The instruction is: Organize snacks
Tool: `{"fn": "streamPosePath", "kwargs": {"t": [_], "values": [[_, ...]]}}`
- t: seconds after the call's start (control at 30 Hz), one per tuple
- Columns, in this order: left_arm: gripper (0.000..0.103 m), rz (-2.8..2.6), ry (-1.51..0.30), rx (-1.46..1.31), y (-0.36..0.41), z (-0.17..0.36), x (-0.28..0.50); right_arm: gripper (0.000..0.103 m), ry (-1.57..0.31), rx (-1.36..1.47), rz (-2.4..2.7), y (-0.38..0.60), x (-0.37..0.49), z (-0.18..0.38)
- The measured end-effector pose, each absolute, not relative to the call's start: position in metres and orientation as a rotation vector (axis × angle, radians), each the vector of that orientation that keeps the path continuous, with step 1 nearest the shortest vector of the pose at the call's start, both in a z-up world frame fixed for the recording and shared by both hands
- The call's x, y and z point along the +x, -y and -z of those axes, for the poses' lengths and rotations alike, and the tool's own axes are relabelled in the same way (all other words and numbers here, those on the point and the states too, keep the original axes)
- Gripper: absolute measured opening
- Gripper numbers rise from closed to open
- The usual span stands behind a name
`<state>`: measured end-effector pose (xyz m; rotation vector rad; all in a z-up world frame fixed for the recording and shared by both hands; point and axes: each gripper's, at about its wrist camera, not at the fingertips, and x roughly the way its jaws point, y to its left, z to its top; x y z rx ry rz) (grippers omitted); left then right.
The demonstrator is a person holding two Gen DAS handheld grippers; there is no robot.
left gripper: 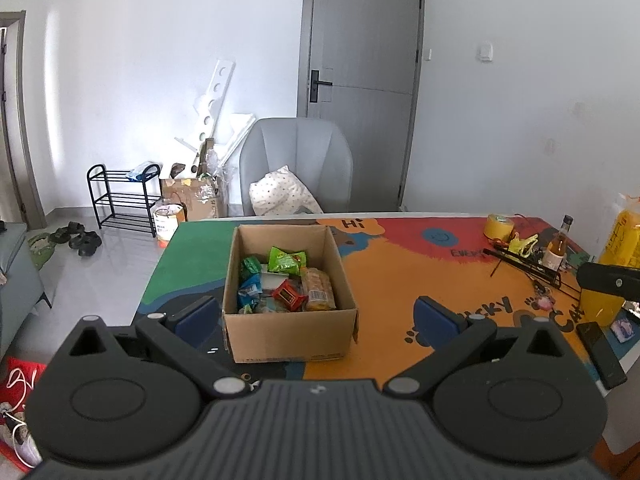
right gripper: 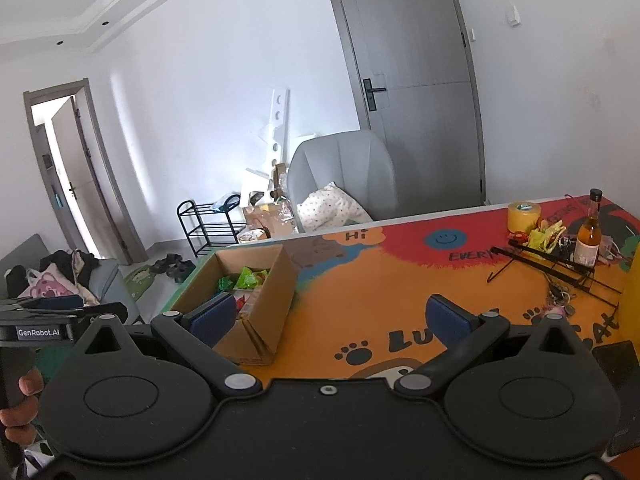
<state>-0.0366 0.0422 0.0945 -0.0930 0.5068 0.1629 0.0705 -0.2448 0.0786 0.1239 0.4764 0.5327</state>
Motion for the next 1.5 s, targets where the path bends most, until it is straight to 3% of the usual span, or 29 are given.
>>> {"fn": "streamPosePath", "kwargs": {"t": [1.5], "values": [[0.103,-0.141,-0.513,-0.11,-0.0431,-0.0955,-0.0375,0.103,-0.479,0.08,-0.539,0.2401,0.0669,-0.082]]}}
